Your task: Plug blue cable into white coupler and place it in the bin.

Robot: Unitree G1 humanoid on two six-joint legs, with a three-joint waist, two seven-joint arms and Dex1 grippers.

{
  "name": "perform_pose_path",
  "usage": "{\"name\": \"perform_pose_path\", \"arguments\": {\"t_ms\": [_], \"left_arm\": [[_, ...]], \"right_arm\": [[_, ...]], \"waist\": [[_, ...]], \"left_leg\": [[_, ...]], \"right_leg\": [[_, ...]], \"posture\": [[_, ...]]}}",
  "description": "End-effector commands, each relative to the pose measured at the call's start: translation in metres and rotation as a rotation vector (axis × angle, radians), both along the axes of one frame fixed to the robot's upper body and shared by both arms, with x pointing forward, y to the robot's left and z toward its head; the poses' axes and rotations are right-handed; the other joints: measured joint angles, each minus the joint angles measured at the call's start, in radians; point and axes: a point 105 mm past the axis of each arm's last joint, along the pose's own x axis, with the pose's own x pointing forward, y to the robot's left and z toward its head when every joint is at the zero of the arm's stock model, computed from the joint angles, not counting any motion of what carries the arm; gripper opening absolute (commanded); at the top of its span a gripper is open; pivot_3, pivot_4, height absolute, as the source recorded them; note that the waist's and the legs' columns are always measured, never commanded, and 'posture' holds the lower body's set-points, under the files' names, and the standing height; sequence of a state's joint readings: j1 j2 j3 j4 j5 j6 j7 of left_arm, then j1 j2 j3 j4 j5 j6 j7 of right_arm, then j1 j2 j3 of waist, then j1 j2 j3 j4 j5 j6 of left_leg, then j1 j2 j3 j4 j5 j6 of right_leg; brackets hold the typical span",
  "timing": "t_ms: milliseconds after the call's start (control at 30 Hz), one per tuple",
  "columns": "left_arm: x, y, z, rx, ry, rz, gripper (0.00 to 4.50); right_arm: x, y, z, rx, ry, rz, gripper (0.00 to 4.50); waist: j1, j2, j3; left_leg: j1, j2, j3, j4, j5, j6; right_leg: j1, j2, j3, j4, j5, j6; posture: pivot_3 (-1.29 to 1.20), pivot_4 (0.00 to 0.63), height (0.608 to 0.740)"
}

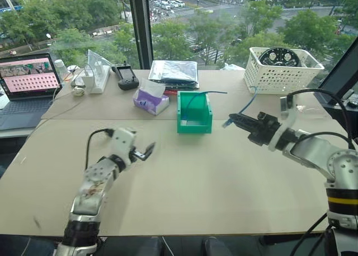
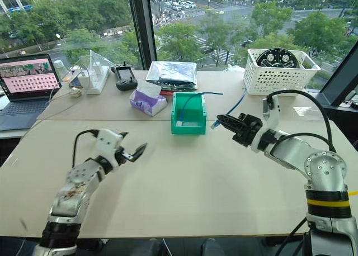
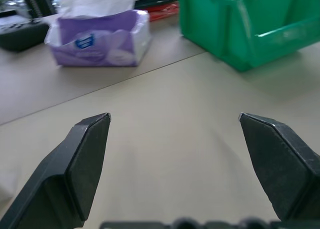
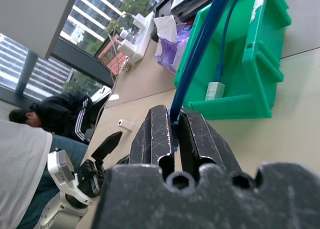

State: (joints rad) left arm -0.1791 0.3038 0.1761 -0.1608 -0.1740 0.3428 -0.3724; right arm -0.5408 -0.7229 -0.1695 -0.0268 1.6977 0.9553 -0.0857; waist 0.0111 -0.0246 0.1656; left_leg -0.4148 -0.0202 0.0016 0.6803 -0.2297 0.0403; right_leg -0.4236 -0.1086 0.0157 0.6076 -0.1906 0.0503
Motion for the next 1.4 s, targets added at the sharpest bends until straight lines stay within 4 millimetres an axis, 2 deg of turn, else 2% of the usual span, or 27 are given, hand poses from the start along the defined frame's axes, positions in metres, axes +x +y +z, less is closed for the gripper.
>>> {"name": "perform_pose_path", "arguments": {"t_ms": [33, 100, 433, 567, 667, 767, 900, 967, 1033, 1100, 1133, 1167, 1200, 1300, 1400], "left_arm": [[0.005, 0.053, -0.001, -0.046, -0.020, 0.278, 4.42], [0.012, 0.059, -0.007, -0.050, -0.004, 0.315, 4.42], [0.048, 0.055, -0.024, -0.005, 0.021, 0.301, 4.42], [0.061, 0.069, -0.035, -0.010, 0.071, 0.337, 4.42], [0.066, 0.072, -0.039, -0.050, 0.087, 0.344, 4.42], [0.069, 0.072, -0.045, -0.096, 0.111, 0.333, 3.61], [0.070, 0.061, -0.046, -0.118, 0.097, 0.274, 2.18], [0.070, 0.048, -0.037, -0.125, 0.053, 0.196, 1.38], [0.070, 0.027, -0.016, -0.127, -0.017, 0.085, 0.70], [0.067, -0.006, 0.004, -0.112, -0.042, -0.083, 0.62], [0.065, -0.019, 0.010, -0.101, -0.037, -0.150, 0.62], [0.058, -0.042, 0.013, -0.071, -0.004, -0.274, 0.62], [0.051, -0.061, 0.013, -0.038, 0.031, -0.384, 0.62], [0.029, -0.099, 0.013, 0.022, 0.154, -0.601, 0.62], [0.009, -0.127, 0.012, 0.119, 0.239, -0.761, 0.62]], "right_arm": [[-0.001, 0.003, 0.011, -0.013, -0.050, 0.026, 0.00], [-0.002, 0.004, 0.011, -0.016, -0.055, 0.026, 0.00], [-0.010, 0.002, 0.010, -0.025, -0.065, 0.002, 0.00], [-0.012, -0.002, 0.010, -0.034, -0.065, -0.015, 0.00], [-0.013, -0.004, 0.009, -0.040, -0.065, -0.020, 0.00], [-0.013, -0.005, 0.010, -0.043, -0.065, -0.023, 0.00], [-0.015, -0.006, 0.010, -0.045, -0.065, -0.023, 0.00], [-0.016, -0.007, 0.009, -0.049, -0.063, -0.023, 0.00], [-0.018, -0.009, 0.007, -0.062, -0.061, -0.025, 0.00], [-0.021, -0.010, 0.004, -0.087, -0.063, -0.030, 0.00], [-0.022, -0.010, 0.003, -0.096, -0.064, -0.033, 0.00], [-0.023, -0.009, 0.001, -0.092, -0.065, -0.040, 0.00], [-0.023, -0.008, 0.000, -0.086, -0.068, -0.045, 0.00], [-0.026, -0.002, -0.003, -0.093, -0.077, -0.054, 0.00], [-0.028, 0.004, -0.006, -0.092, -0.089, -0.076, 0.00]], "waist": [[0.001, 0.000, 0.000], [0.001, 0.000, 0.000], [0.000, -0.001, 0.000], [0.000, -0.001, 0.000], [0.000, -0.001, 0.000], [0.000, -0.001, 0.000], [0.001, 0.000, 0.000], [0.001, 0.000, 0.000], [0.002, 0.000, 0.000], [0.003, -0.001, 0.000], [0.004, -0.001, 0.000], [0.004, -0.001, 0.000], [0.003, -0.002, 0.000], [-0.003, -0.001, 0.000], [-0.013, -0.001, 0.000]], "left_leg": [[0.000, 0.000, 0.000, 0.000, 0.000, 0.000], [0.000, 0.000, 0.000, 0.000, 0.000, 0.000], [0.000, -0.001, 0.000, 0.000, 0.000, 0.000], [0.001, 0.000, 0.000, 0.000, 0.000, 0.000], [0.001, 0.000, 0.000, 0.001, 0.000, 0.000], [0.004, 0.000, 0.001, 0.001, 0.000, 0.000], [0.005, 0.000, 0.002, 0.001, 0.001, 0.001], [0.005, 0.000, 0.002, 0.001, 0.001, 0.001], [0.004, 0.000, 0.002, 0.001, 0.001, 0.001], [0.001, -0.001, 0.001, 0.001, 0.001, 0.001], [-0.001, -0.002, 0.001, 0.001, 0.001, 0.001], [-0.003, -0.002, 0.000, 0.001, 0.001, 0.001], [-0.004, -0.003, 0.000, 0.001, 0.001, 0.001], [-0.006, -0.003, 0.000, 0.000, 0.000, 0.002], [-0.005, -0.003, 0.000, 0.000, 0.000, 0.003]], "right_leg": [[0.000, 0.000, 0.000, 0.000, 0.000, 0.000], [0.000, 0.000, -0.001, 0.001, 0.000, 0.000], [0.000, 0.000, -0.001, 0.001, 0.001, 0.001], [0.000, 0.000, -0.001, 0.002, 0.001, 0.000], [0.001, 0.000, -0.001, 0.002, 0.002, 0.000], [0.002, 0.000, -0.001, 0.003, 0.002, -0.001], [0.003, 0.000, -0.001, 0.003, 0.002, -0.001], [0.003, 0.000, -0.001, 0.003, 0.002, -0.001], [0.002, -0.001, -0.001, 0.002, 0.002, -0.001], [0.001, -0.002, -0.001, 0.002, 0.003, 0.000], [-0.001, -0.003, -0.001, 0.001, 0.003, 0.001], [-0.001, -0.003, -0.002, 0.001, 0.004, 0.001], [-0.001, -0.003, -0.002, 0.001, 0.004, 0.002], [-0.001, -0.003, -0.001, 0.001, 0.005, 0.003], [-0.002, -0.002, -0.001, 0.001, 0.005, 0.003]], "posture": [[0.00, 0.150, 0.736], [0.00, 0.150, 0.736], [0.00, 0.150, 0.736], [0.00, 0.150, 0.736], [0.00, 0.150, 0.736], [0.00, 0.150, 0.736], [0.00, 0.150, 0.736], [0.00, 0.150, 0.736], [0.00, 0.150, 0.736], [0.00, 0.150, 0.736], [0.00, 0.150, 0.736], [0.00, 0.150, 0.736], [0.00, 0.150, 0.736], [0.00, 0.150, 0.736], [0.00, 0.150, 0.736]]}}
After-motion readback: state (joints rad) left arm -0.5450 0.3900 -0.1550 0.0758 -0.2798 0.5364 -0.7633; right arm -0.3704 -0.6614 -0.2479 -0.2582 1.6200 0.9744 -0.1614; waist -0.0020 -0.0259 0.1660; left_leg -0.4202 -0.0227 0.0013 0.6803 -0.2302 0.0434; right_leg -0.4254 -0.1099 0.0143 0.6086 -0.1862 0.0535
